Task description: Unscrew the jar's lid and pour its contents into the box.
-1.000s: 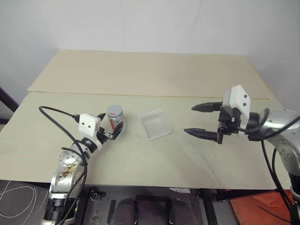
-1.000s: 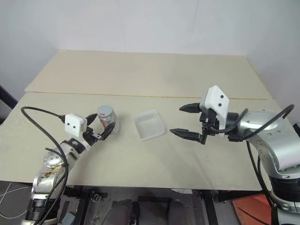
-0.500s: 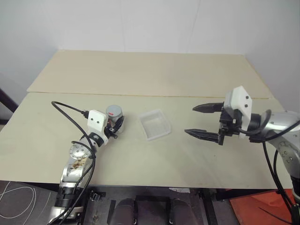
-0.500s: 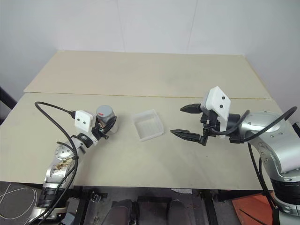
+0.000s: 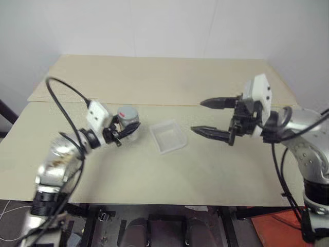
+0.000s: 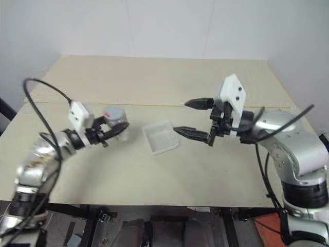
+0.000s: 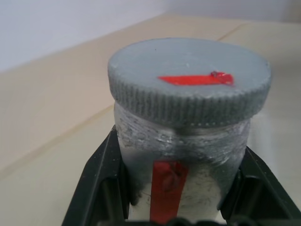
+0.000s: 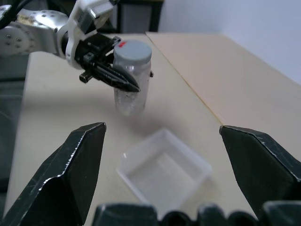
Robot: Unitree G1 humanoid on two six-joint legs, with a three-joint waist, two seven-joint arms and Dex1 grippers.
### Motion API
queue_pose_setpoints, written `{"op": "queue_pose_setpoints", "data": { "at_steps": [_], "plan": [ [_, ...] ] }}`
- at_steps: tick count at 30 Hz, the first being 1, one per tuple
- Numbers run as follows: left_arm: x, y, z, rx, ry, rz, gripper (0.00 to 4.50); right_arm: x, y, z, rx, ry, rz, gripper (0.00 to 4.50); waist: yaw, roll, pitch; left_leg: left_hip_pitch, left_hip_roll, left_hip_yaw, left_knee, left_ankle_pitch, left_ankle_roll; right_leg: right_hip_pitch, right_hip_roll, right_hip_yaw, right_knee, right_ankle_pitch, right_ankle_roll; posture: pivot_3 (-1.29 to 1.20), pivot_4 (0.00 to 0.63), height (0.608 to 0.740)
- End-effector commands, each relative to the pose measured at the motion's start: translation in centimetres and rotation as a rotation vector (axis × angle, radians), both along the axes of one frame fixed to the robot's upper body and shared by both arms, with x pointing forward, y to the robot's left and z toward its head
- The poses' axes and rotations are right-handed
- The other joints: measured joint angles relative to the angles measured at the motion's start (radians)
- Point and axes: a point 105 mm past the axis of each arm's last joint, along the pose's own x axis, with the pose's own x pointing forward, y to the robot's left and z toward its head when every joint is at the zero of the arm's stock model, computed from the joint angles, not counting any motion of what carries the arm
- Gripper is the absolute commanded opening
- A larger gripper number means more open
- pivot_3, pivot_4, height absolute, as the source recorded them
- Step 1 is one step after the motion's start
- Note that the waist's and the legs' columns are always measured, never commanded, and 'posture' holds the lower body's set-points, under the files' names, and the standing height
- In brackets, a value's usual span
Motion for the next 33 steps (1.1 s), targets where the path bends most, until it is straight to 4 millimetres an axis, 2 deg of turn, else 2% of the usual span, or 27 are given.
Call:
{"op": "queue_pose_setpoints", "data": {
  "at_steps": [1,7,14,20,25,33],
  "plan": [
    [-1.9,-1.8,2.6,-0.006,0.002,-0.227,1.93,-0.3,2.2,1.4,0.05,0.0,0.084,4.5,-0.002,0.0,0.0,0.0,0.0,0.0,0.0,0.0,0.0,0.0,0.0,0.0,0.0,0.0,0.0,0.0,0.15,0.74],
    [-2.1,-4.2,4.1,-0.059,0.014,-0.366,1.93,0.5,5.5,3.0,0.104,-0.003,0.125,4.5,0.001,0.0,0.0,-0.001,-0.003,0.0,0.0,0.0,0.0,0.0,0.0,-0.001,0.0,0.0,0.0,0.0,0.15,0.74],
    [-2.0,-6.4,4.1,-0.045,-0.004,-0.467,1.93,0.7,7.2,2.8,0.092,-0.005,0.12,4.5,0.001,0.0,0.0,-0.001,-0.005,0.0,0.0,0.0,0.0,-0.001,-0.001,-0.001,0.001,0.0,0.0,0.0,0.15,0.74],
    [-1.7,-6.7,4.0,-0.033,0.005,-0.497,1.93,0.6,7.8,3.0,0.101,-0.016,0.124,4.5,-0.003,0.0,0.0,-0.001,-0.005,0.0,0.0,0.0,0.0,-0.001,0.0,0.0,0.001,0.0,0.0,0.0,0.15,0.74],
    [-0.8,-6.7,3.8,-0.008,0.01,-0.506,1.93,-0.5,7.7,3.0,0.098,-0.022,0.172,4.5,-0.002,0.0,0.0,-0.001,-0.005,0.0,0.0,0.0,0.0,-0.001,-0.001,-0.001,0.001,0.0,0.0,0.0,0.15,0.74],
    [-0.2,-6.6,4.3,-0.016,-0.014,-0.512,1.93,0.0,7.3,3.0,0.079,-0.03,0.159,4.5,-0.007,0.0,0.0,-0.001,-0.005,0.0,0.0,0.0,0.0,-0.001,0.0,0.0,0.001,0.0,0.001,0.0,0.15,0.74]
  ]
}}
